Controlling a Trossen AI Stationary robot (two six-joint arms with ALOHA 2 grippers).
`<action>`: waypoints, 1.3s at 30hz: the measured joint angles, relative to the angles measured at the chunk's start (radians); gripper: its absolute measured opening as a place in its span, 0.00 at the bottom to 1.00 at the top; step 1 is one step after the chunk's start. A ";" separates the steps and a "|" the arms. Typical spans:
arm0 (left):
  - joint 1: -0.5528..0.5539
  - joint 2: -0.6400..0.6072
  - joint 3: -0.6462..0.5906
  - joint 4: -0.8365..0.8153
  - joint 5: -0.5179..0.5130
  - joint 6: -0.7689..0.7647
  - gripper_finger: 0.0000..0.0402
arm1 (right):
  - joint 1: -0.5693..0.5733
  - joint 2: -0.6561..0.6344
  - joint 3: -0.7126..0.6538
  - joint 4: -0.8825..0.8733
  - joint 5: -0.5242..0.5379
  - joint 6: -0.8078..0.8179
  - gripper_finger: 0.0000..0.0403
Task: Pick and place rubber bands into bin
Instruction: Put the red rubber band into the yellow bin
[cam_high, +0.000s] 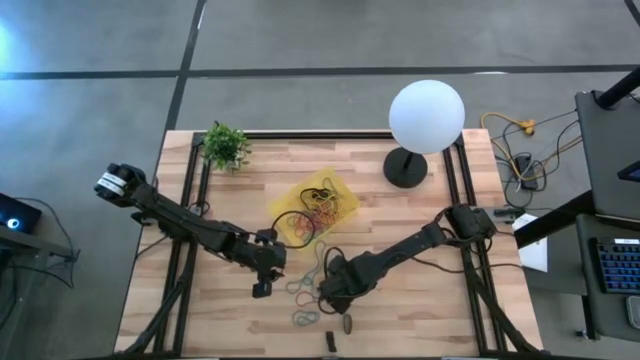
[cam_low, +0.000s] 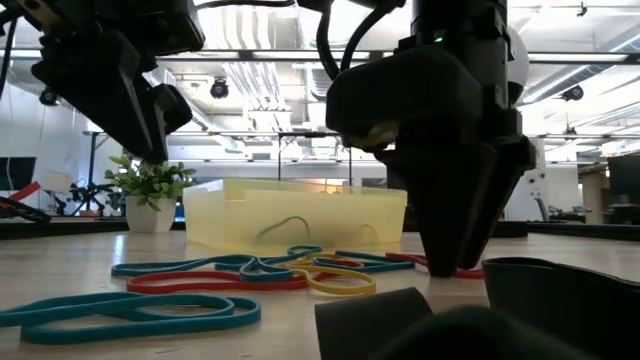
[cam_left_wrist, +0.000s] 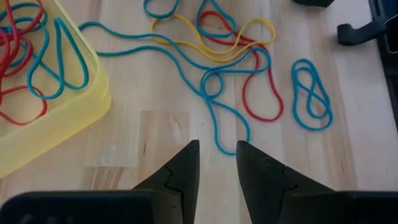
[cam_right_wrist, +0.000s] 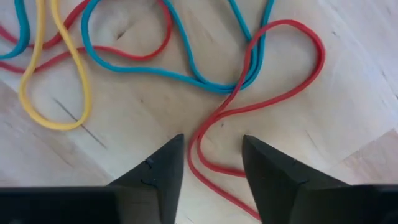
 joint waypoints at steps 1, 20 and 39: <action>0.000 -0.002 0.000 0.000 0.000 0.000 0.22 | 0.000 0.000 0.000 0.001 0.002 -0.009 0.36; 0.001 -0.049 -0.003 -0.003 -0.027 -0.027 0.22 | 0.002 -0.026 0.001 -0.075 0.183 -0.132 0.02; 0.001 -0.050 -0.004 -0.001 -0.053 -0.050 0.22 | -0.019 -0.203 -0.010 -0.241 0.366 -0.109 0.02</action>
